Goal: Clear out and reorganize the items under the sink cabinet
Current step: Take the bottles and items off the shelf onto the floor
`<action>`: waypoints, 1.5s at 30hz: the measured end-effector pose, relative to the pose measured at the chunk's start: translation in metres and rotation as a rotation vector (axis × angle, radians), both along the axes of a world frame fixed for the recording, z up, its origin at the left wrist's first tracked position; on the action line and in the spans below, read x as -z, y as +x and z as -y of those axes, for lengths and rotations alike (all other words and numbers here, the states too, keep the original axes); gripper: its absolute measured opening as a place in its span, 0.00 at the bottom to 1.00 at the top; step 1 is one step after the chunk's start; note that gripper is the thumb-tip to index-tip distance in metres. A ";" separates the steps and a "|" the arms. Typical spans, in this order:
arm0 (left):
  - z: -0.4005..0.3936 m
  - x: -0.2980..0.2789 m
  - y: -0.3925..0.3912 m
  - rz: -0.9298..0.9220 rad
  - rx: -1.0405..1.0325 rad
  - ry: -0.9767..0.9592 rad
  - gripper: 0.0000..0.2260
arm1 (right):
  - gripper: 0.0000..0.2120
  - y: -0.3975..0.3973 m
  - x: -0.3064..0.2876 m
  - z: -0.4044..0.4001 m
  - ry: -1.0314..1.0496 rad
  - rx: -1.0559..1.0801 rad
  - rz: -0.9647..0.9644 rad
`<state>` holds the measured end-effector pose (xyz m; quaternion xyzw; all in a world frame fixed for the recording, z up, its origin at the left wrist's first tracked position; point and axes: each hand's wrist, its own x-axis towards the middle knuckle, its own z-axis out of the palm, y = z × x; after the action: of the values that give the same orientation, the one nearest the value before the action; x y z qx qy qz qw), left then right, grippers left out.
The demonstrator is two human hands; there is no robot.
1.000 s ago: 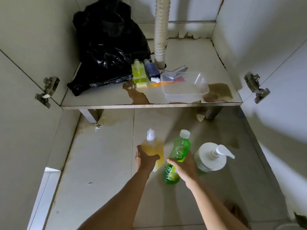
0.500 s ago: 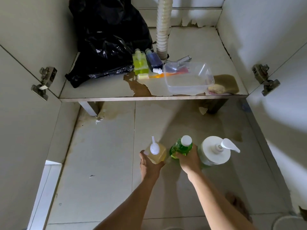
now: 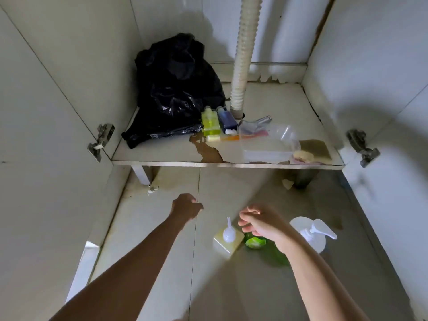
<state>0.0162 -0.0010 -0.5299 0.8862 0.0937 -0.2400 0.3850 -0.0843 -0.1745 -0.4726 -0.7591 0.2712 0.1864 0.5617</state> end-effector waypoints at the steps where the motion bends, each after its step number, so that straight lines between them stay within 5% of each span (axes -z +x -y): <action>1: 0.000 -0.015 0.014 0.066 -0.019 -0.024 0.11 | 0.02 0.012 -0.012 0.001 -0.009 -0.002 0.067; 9: 0.030 -0.072 0.126 0.348 0.003 -0.049 0.16 | 0.08 0.156 -0.066 0.025 -0.670 -0.223 0.383; 19: 0.096 -0.057 0.219 0.352 0.221 0.144 0.27 | 0.10 0.298 -0.016 0.052 -0.959 -0.338 0.241; 30: 0.108 -0.059 0.251 0.187 0.232 0.261 0.41 | 0.14 0.319 -0.001 0.050 -0.959 -0.438 0.193; 37: 0.112 -0.075 0.238 0.160 0.167 0.239 0.36 | 0.12 0.294 -0.029 0.060 -0.934 -0.311 0.272; 45: 0.105 -0.125 0.205 0.320 0.155 0.114 0.34 | 0.09 0.188 -0.079 0.082 -0.456 0.112 0.388</action>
<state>0.2217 -0.1063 -0.4048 0.9380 -0.0240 -0.1195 0.3246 0.1041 -0.2566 -0.3935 -0.8709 0.2353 -0.0589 0.4274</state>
